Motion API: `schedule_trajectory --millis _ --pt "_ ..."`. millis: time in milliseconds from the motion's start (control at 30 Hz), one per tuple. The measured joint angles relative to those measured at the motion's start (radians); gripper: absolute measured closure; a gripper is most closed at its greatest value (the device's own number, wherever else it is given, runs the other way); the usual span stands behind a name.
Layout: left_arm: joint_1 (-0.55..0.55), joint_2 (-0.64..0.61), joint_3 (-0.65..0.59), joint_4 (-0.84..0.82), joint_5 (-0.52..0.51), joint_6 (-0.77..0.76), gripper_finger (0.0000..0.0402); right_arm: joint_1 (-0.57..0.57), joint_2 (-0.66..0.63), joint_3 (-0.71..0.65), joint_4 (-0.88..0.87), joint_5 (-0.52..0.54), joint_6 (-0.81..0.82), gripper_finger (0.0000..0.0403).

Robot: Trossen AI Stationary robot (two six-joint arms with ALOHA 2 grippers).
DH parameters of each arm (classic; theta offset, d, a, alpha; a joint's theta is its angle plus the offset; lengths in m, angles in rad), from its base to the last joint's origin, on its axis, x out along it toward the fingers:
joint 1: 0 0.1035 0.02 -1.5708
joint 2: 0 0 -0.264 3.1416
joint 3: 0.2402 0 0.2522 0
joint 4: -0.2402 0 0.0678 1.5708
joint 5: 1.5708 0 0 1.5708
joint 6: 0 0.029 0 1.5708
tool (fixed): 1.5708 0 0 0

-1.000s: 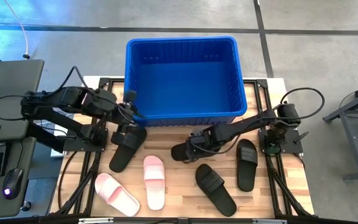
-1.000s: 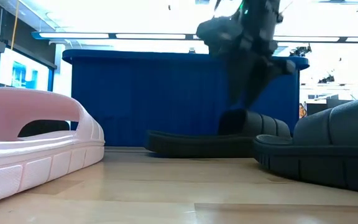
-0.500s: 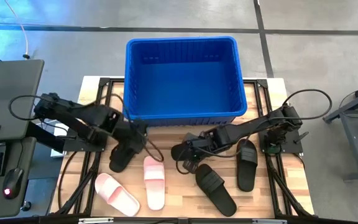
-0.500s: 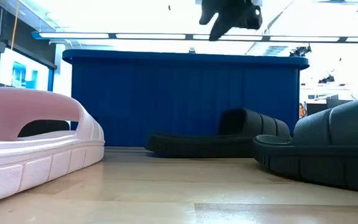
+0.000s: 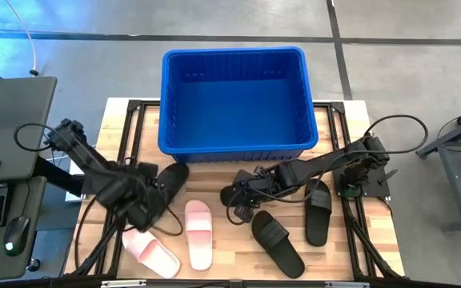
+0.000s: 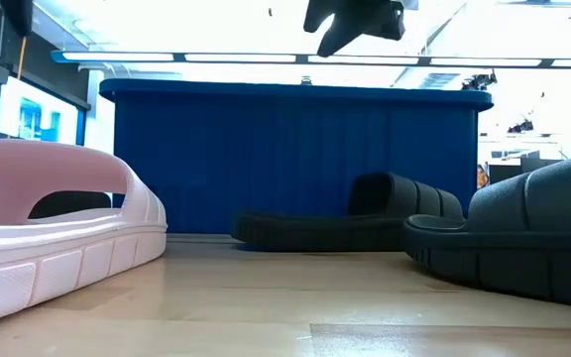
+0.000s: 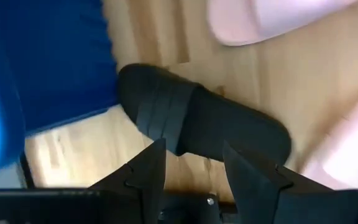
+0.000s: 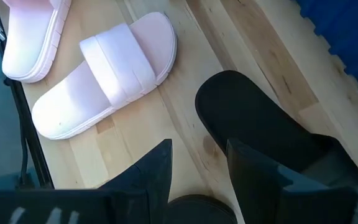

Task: Pick and place slides into bin
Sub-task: Put the black slide into the blue bin

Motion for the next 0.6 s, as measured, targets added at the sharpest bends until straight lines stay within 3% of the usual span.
schedule_trajectory --millis 233,433,600 --pt "-0.052 0.006 -0.286 0.161 -0.083 -0.234 0.0252 -0.001 0.000 -0.001 0.001 0.001 -0.030 0.0258" --pt "-0.052 0.006 -0.475 0.363 -0.109 -0.240 0.0252 -0.003 -0.001 -0.001 0.001 0.001 -0.030 0.0258" --pt "-0.052 0.006 -0.577 0.438 -0.149 -0.293 0.0252 -0.003 -0.001 -0.001 0.002 0.027 -0.024 0.0258"
